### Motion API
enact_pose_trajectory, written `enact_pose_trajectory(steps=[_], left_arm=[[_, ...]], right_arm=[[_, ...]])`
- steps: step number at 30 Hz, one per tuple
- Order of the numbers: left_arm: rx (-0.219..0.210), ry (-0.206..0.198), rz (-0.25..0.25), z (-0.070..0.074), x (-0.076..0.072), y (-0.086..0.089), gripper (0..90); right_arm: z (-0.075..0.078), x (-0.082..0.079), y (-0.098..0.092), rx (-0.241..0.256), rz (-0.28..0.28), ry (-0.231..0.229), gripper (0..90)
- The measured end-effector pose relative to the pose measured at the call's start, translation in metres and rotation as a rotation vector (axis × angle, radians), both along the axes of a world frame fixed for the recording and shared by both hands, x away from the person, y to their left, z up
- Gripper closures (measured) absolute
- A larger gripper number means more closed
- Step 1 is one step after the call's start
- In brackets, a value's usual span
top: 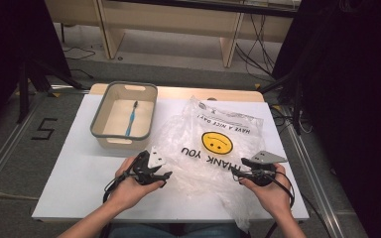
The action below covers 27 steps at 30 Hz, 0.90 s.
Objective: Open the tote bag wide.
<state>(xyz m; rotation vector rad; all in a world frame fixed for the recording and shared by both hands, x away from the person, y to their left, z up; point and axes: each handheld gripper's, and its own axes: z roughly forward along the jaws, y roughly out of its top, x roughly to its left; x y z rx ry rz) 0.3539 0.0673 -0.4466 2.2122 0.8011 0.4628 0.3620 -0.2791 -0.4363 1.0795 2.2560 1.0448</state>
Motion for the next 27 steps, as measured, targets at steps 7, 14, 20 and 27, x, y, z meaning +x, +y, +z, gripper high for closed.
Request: enact_pose_trajectory(steps=[7,14,20,27], left_arm=[[0.015,0.043,-0.066,-0.011,-0.010,-0.017,56.3],[0.040,0.095,-0.101,-0.024,-0.012,-0.029,62.6],[0.046,0.102,-0.115,-0.029,-0.011,-0.038,66.3],[0.061,0.105,-0.131,-0.036,-0.008,-0.047,69.4]], right_arm=[[0.000,0.005,0.027,-0.011,0.113,0.024,46.6],[-0.007,0.010,0.056,-0.062,0.226,0.074,45.5],[-0.016,0.014,0.074,-0.119,0.300,0.130,44.9],[-0.030,0.020,0.086,-0.165,0.357,0.197,44.1]])
